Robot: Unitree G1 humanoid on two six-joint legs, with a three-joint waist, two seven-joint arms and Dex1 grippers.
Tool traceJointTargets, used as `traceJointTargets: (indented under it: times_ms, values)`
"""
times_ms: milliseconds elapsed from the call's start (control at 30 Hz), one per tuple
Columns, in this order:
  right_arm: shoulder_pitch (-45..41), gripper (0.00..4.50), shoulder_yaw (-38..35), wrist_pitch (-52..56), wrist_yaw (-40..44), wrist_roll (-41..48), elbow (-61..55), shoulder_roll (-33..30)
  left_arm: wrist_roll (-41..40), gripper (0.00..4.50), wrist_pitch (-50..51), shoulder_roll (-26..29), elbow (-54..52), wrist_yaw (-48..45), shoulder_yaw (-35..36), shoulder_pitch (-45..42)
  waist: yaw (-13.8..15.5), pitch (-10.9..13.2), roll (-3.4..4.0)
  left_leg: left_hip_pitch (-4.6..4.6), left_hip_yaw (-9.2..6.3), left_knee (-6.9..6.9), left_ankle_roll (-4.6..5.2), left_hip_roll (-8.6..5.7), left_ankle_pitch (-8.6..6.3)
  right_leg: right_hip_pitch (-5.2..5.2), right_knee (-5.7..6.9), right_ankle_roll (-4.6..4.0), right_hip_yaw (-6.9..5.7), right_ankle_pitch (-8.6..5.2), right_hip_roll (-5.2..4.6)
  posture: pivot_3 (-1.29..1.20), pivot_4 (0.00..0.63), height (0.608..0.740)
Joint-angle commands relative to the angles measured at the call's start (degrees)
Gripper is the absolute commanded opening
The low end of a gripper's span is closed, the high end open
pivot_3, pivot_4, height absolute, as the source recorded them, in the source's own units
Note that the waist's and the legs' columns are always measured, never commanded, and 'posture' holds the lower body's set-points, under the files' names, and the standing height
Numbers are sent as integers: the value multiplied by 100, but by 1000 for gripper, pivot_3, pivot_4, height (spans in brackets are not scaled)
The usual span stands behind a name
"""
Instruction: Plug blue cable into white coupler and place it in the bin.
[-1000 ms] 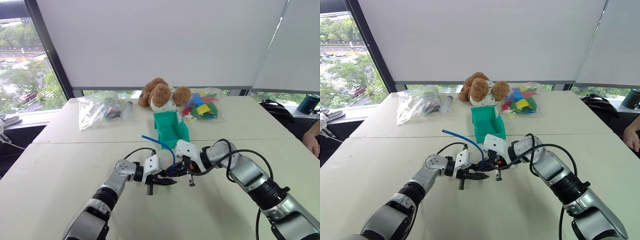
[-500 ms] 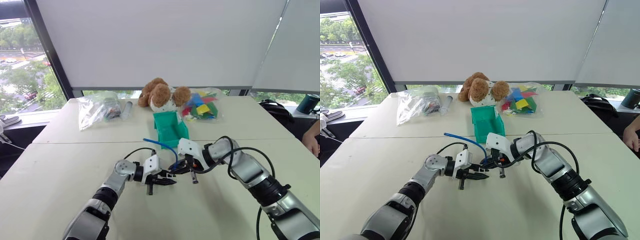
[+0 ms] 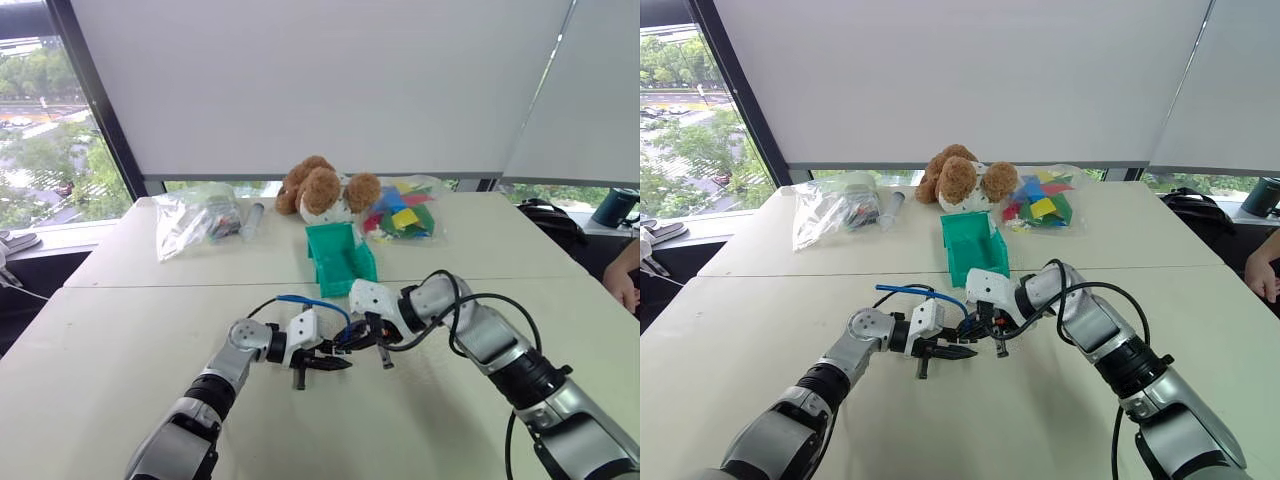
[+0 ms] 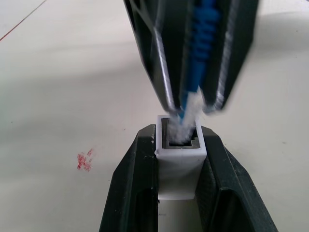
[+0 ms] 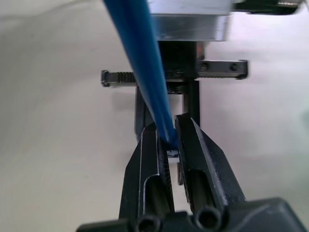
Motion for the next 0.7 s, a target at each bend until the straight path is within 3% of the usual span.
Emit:
traceJointTargets:
  times_ms: [33,267,433,700]
  values:
    - [-120,0,76,-109,169,-53,10,62,123,413,36,25,35,53,-6,66,-1,0,0,0,0,0,0,0,0,0,0,0,0,0,0,0,150,740]
    - [-292,0,256,-412,540,-246,435,112,127,413,20,9,46,80,-3,80,-3,-1,1,1,-1,0,0,-1,0,2,1,0,0,0,0,0,150,740]
    - [-518,0,413,-965,856,-444,1558,296,130,413,5,5,39,87,-9,112,-11,-3,0,13,-1,0,0,-3,0,16,0,0,-1,0,0,0,150,740]
    - [-550,0,584,-1318,1078,-578,2493,771,120,413,32,34,-66,120,13,186,-38,-28,-4,102,-4,-17,1,14,-2,99,-9,-2,-2,-1,2,0,150,740]
